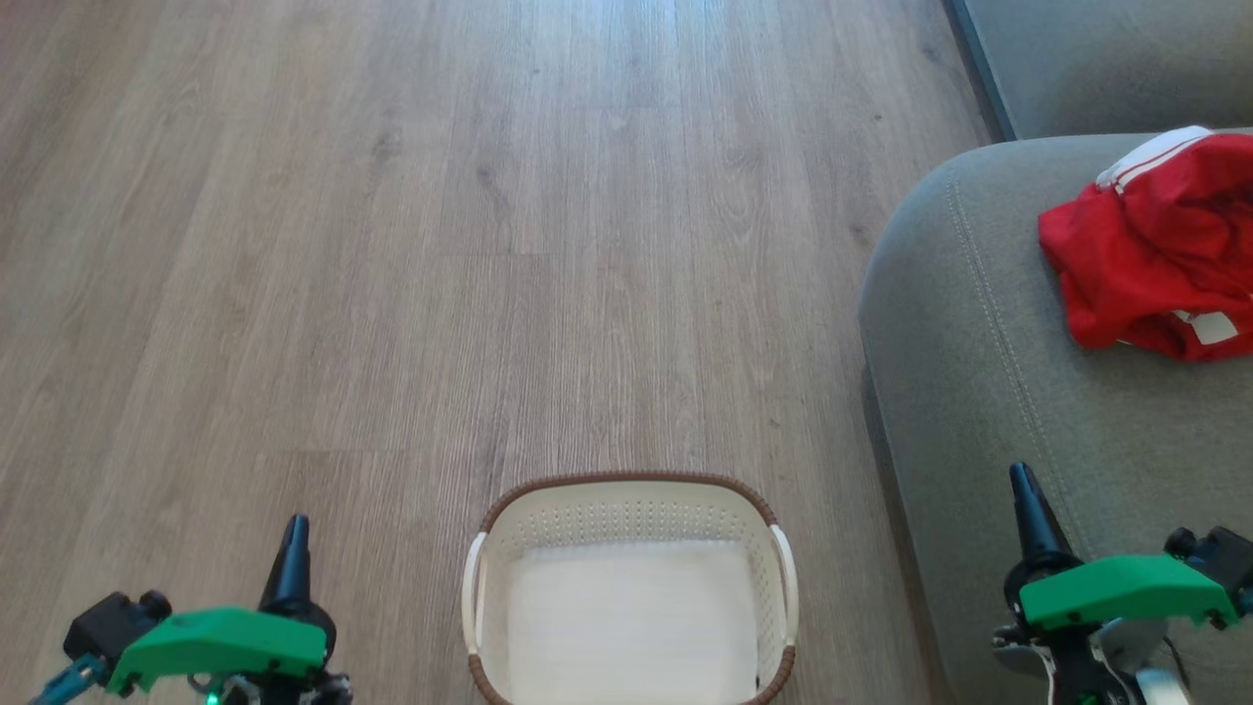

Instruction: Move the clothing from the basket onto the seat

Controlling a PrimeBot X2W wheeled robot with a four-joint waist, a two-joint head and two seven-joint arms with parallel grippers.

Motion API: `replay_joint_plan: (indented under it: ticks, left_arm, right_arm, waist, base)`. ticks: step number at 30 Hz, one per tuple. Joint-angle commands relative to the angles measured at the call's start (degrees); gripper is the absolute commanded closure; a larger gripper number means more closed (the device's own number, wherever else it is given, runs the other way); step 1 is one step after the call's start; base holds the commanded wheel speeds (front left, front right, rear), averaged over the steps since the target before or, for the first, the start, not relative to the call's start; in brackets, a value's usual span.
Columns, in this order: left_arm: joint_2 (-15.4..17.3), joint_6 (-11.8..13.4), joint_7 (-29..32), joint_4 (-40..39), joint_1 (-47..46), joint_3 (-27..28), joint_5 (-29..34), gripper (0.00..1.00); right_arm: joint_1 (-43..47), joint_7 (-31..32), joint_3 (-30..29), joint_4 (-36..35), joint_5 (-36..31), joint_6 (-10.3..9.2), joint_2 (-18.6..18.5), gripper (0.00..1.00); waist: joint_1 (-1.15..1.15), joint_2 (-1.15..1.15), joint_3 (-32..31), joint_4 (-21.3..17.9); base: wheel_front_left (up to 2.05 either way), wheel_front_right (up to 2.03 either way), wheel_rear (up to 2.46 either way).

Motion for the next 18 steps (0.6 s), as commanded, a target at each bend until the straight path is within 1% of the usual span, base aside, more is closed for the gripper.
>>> replay_joint_plan:
  ticks: [1,18]
  left_arm:
    - [0.1,-0.5,0.5,-1.6,-3.3,1.7,-1.3,1.00]
    - [-0.7,-3.0,3.5,-1.4,-5.2,4.5,-11.4,1.00]
  right_arm:
    - [-3.0,0.6,0.2,-2.2,1.5,0.00,-0.1,1.00]
    - [-3.9,3.6,-0.8,-2.8,13.2,0.00,-0.1,1.00]
  waist:
    - [0.00,0.00,0.0,0.0]
    - [0.00,0.00,0.4,-0.6]
  base:
    - [0.00,0.00,0.00]
    - [0.00,0.00,0.00]
